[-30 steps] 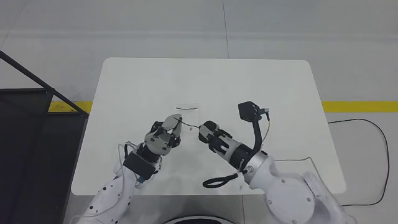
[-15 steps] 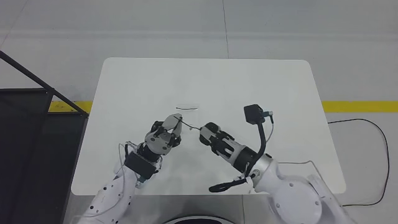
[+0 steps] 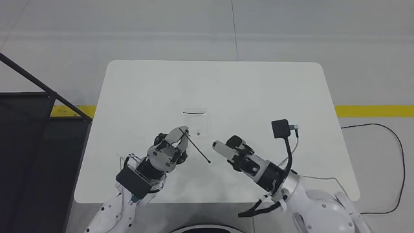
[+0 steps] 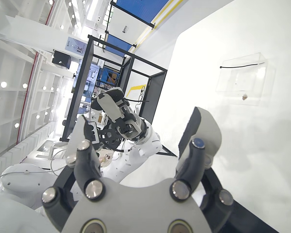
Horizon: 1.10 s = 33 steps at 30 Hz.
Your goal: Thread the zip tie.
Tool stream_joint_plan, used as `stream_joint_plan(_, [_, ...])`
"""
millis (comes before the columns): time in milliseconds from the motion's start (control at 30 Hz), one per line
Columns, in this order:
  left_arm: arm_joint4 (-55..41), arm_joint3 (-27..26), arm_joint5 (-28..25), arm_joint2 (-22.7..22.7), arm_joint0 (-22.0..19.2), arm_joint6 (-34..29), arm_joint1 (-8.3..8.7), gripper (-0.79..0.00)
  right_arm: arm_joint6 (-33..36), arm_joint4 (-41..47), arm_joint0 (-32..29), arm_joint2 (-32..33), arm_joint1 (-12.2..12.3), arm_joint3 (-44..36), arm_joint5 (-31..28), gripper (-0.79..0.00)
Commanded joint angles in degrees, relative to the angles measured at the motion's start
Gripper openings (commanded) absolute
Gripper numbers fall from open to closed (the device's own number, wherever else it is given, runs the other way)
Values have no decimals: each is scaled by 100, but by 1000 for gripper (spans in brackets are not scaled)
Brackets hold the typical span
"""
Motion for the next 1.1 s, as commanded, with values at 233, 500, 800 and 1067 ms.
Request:
stream_joint_plan(233, [5, 9, 6, 2, -6, 9, -1, -785, -4, -3, 14, -10, -1, 0, 18, 0])
stream_joint_plan(500, [-1274, -215, -130, 157, 262, -243, -85, -785, -268, 86, -329, 35, -3, 271, -1531, 0])
stream_joint_plan(800, [-3190, -291, -1843, 169, 286, -1338, -85, -785, -389, 200, -606, 201, 17, 967, -3165, 0])
stream_joint_plan(1067, [-3190, -291, -1843, 169, 286, -1338, -85, -785, -389, 200, -606, 201, 17, 967, -3165, 0])
